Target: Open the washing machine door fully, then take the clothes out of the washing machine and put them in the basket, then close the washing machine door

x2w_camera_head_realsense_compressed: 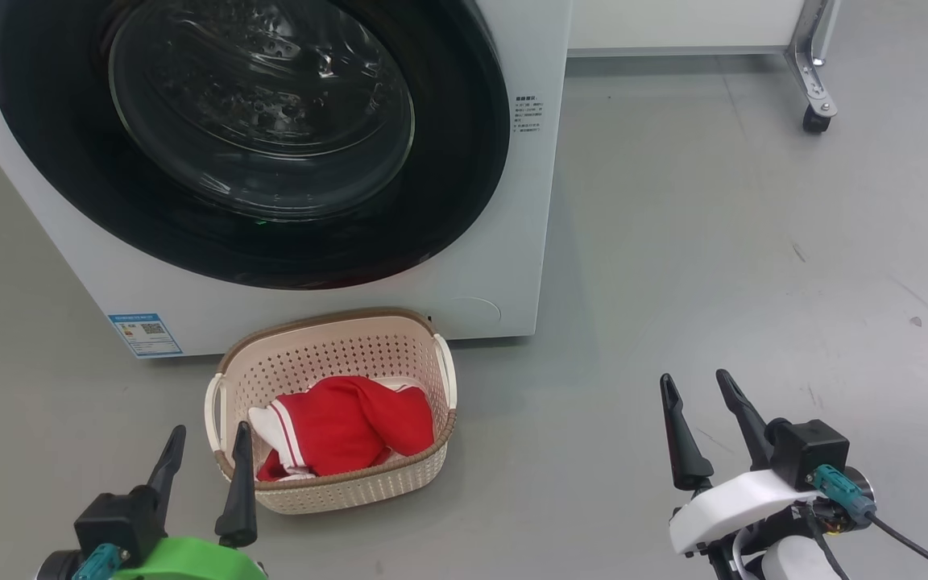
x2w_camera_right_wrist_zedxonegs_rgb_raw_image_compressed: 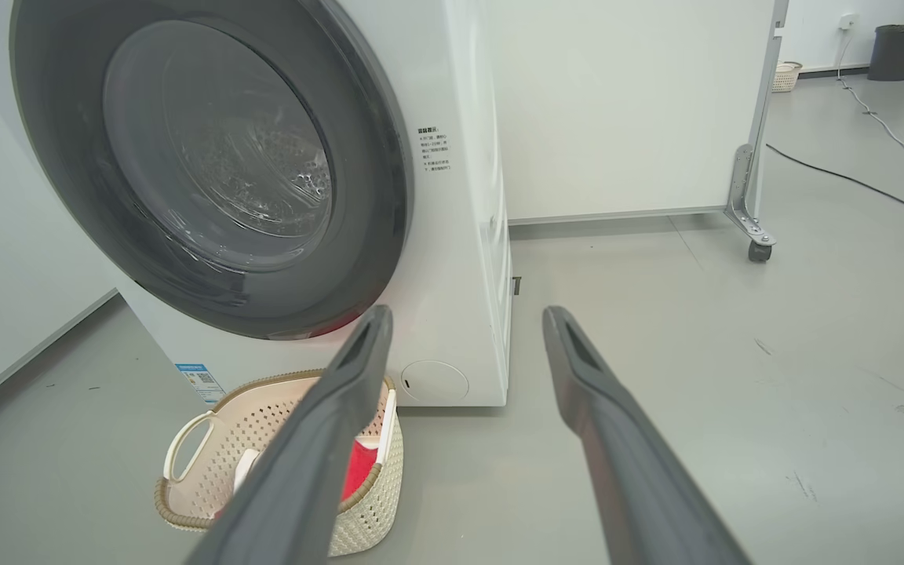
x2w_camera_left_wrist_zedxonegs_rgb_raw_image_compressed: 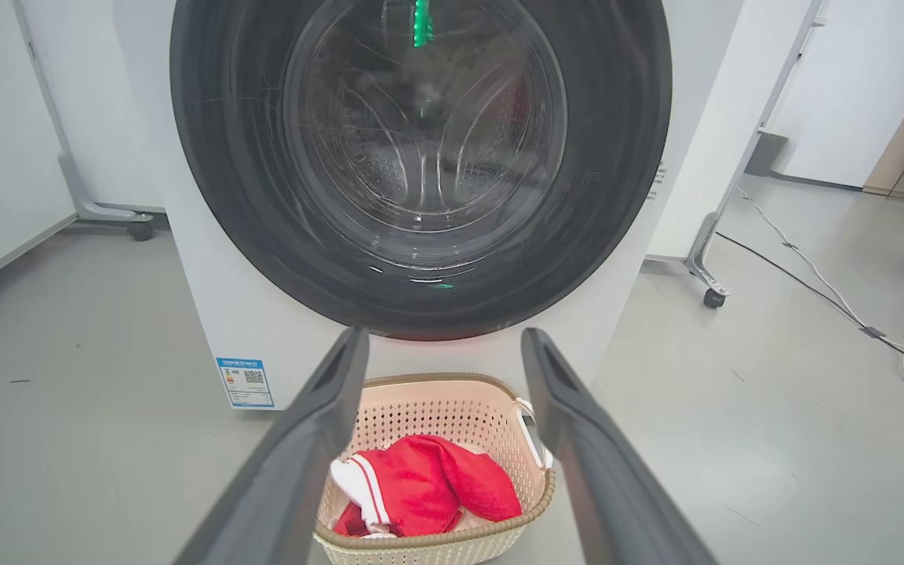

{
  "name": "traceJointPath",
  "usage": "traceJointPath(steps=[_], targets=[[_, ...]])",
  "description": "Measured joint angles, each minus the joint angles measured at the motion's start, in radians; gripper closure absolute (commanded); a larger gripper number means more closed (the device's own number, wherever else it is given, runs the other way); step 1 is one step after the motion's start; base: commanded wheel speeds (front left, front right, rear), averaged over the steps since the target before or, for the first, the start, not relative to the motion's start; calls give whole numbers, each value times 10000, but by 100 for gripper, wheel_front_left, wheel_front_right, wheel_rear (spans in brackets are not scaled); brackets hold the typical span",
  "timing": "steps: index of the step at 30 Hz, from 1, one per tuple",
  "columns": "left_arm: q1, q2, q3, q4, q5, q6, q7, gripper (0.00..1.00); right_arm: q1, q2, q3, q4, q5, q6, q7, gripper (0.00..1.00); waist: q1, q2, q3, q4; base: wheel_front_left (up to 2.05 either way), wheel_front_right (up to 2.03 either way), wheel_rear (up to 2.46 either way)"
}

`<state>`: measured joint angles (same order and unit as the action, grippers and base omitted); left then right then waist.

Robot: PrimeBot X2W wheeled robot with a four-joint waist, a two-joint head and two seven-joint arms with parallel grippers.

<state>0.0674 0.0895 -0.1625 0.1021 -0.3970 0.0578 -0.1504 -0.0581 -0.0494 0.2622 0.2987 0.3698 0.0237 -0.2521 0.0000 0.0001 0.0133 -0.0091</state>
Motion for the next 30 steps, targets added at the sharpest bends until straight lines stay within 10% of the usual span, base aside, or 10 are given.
traceJointPath(steps=[25,26,30], targets=[[182,10,-35,-217,0,73,188,0,271,6,100,-343,-2,-192,0,0,0,0,-129,-62,0,0,0],[190,10,-36,-224,0,73,213,100,273,6,100,-347,0,-192,0,100,0,0,-133,-62,0,0,0],[267,-123,-81,163,-2,73,263,100,462,40,109,-19,-4,-173,4,100,0,0,-138,-64,0,0,0]])
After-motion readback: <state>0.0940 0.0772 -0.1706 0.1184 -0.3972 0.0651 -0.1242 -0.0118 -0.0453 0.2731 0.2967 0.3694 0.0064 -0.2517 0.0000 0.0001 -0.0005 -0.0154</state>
